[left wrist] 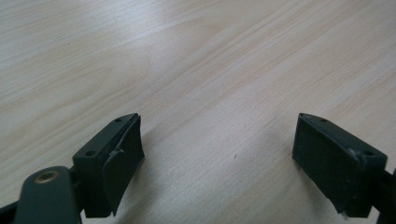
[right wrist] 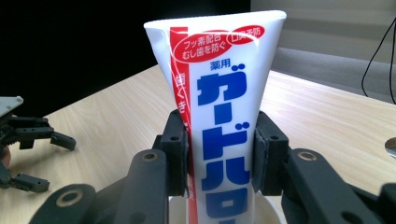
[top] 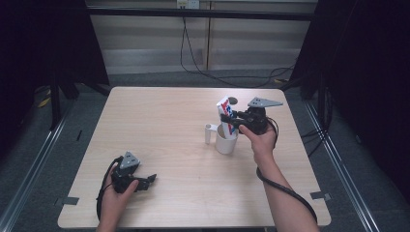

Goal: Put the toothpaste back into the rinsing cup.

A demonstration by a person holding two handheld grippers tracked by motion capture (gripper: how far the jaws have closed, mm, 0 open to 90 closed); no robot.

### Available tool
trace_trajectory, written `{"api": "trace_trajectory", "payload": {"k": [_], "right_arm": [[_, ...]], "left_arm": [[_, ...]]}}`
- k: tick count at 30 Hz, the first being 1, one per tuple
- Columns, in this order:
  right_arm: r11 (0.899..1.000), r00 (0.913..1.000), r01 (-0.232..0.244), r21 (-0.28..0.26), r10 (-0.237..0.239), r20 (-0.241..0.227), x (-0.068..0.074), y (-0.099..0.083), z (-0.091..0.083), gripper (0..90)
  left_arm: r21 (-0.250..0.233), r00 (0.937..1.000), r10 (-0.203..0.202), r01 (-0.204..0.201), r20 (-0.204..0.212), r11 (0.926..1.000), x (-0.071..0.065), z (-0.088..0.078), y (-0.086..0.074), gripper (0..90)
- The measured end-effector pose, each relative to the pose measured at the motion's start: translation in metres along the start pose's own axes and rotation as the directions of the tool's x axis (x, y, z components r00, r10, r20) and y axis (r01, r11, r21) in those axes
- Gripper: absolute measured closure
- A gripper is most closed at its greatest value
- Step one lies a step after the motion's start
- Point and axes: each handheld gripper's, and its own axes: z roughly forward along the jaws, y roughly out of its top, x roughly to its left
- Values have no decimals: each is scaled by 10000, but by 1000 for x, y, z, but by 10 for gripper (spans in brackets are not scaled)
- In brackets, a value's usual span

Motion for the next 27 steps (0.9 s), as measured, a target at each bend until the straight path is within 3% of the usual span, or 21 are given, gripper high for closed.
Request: {"api": "trace_trajectory", "payload": {"k": [9,27], "right_arm": [[9989,9998,79,468,-88,203,-1,-9,1,610],[9968,9995,155,788,-176,264,-1,-20,-2,611]], "left_arm": [[-9,10000,4,-4,8,10000,0,0,0,157],[-12,10000,8,-8,-4,10000,0,0,0,157]]}}
